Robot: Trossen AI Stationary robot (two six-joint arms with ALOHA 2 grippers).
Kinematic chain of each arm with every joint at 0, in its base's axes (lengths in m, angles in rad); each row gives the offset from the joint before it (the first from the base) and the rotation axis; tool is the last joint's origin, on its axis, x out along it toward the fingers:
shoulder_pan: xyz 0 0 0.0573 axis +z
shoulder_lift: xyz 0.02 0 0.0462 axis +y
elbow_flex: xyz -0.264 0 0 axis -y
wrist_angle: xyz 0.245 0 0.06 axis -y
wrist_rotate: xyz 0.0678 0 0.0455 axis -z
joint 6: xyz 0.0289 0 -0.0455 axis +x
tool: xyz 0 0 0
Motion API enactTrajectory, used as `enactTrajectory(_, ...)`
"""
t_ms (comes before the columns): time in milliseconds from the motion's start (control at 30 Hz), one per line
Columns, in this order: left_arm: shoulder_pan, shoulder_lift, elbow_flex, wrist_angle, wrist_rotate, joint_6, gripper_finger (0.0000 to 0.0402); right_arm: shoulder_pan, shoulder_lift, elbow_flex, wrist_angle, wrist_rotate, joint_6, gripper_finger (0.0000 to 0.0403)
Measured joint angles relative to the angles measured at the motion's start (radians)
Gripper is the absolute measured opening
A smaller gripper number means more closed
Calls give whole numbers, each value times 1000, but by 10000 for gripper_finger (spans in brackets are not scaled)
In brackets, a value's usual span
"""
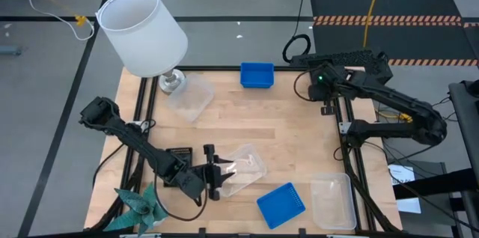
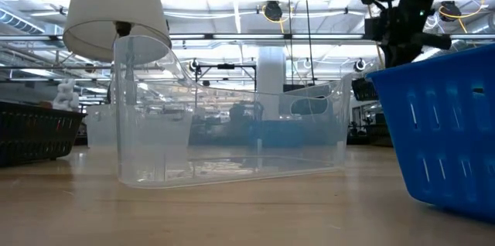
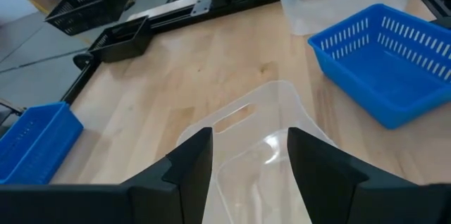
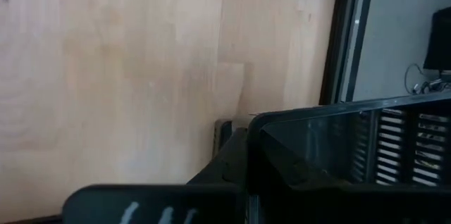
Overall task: Stack baskets by color
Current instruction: Stack the middle black bin on top of the top black bin
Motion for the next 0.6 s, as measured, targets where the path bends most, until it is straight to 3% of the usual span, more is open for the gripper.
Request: enactTrajectory(600, 0, 0, 0, -1, 0, 1, 186, -132, 1, -146, 133, 1, -67, 6)
